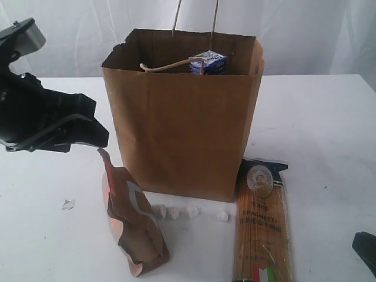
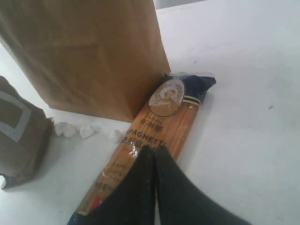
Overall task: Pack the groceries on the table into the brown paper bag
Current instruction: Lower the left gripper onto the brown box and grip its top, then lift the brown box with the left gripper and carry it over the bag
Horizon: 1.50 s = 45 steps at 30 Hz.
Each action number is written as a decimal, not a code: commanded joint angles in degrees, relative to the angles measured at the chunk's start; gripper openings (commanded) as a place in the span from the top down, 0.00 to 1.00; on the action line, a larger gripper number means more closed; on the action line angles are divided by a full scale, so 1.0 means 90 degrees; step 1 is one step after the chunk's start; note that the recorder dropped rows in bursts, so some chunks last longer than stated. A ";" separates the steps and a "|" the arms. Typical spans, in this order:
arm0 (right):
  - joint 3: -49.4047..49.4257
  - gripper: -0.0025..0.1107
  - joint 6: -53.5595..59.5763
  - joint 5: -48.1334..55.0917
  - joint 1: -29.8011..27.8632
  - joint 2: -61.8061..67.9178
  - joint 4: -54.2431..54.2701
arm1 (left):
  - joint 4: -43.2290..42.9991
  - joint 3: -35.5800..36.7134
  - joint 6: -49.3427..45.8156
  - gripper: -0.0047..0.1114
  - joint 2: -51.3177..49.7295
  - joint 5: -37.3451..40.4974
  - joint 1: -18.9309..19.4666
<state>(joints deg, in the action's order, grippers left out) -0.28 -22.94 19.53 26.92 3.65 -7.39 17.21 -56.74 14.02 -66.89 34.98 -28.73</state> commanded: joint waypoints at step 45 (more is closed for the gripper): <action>0.0032 0.98 0.0014 -0.0040 -0.0007 -0.0321 -0.0010 | -0.2021 -0.0025 0.0038 0.96 -0.0716 0.0716 -0.0738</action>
<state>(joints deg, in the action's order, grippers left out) -0.28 -22.94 19.53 26.92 1.03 -7.39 2.76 -55.04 14.93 -77.13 38.27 -35.41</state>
